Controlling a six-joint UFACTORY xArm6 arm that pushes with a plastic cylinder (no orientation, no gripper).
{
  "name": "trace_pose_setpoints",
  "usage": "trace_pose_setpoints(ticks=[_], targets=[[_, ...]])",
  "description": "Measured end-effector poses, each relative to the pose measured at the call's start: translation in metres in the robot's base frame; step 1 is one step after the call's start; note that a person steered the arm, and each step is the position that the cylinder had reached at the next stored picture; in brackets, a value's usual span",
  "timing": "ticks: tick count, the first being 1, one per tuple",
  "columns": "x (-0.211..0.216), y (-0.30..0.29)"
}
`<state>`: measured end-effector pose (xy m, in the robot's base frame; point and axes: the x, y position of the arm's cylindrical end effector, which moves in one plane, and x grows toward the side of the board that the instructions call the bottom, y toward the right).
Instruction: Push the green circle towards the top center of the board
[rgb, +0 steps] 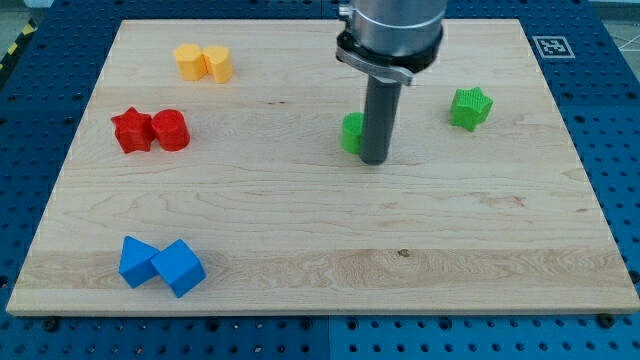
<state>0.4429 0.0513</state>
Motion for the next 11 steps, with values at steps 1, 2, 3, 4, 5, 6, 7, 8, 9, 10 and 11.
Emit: trace_pose_setpoints(ticks=[1,2,3,4,5,6,7,8,9,10,11], targets=[[-0.042,-0.01],[-0.043,-0.02],[-0.012,-0.02],[-0.024,-0.021],[-0.059,-0.023],[-0.076,-0.023],[-0.05,-0.026],[-0.051,-0.027],[-0.083,-0.027],[-0.109,-0.033],[-0.097,-0.033]])
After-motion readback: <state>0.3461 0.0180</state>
